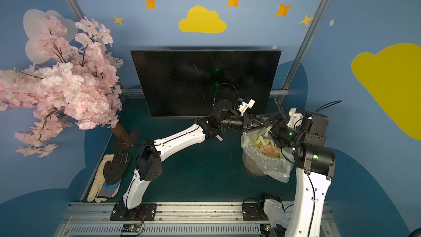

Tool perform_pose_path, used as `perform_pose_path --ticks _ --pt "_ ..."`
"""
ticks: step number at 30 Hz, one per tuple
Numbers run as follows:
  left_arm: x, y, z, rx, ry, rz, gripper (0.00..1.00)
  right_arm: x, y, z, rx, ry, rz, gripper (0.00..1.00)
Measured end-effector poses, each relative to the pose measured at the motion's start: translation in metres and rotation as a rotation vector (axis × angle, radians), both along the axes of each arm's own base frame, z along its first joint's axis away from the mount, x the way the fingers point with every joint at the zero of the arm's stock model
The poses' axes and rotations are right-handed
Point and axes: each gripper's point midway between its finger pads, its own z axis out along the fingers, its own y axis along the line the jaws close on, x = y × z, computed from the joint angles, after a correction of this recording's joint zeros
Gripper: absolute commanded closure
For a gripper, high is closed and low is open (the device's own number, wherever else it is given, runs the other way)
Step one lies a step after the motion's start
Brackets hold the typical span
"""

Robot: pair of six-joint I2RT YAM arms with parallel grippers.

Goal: Remove the sticky note from the monitor
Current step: Place the sticky note in the trash bin.

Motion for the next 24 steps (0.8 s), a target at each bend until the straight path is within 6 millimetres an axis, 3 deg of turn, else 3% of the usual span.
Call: perform_pose_path --ticks 5,12,17,24 --pt "0.000 -0.002 0.000 -0.001 0.005 -0.001 0.96 0.001 0.000 -0.002 0.005 0.004 -0.001 0.02" --pt "0.001 -0.003 0.003 -0.005 -0.010 0.006 0.97 0.003 -0.008 -0.005 -0.025 0.006 -0.040 0.02" --pt "0.009 0.001 -0.002 0.024 -0.047 0.032 0.97 0.009 -0.047 -0.009 -0.140 0.021 -0.206 0.02" --pt "0.019 0.012 -0.024 0.172 -0.157 0.076 0.97 0.027 -0.090 0.018 -0.235 -0.010 -0.361 0.02"
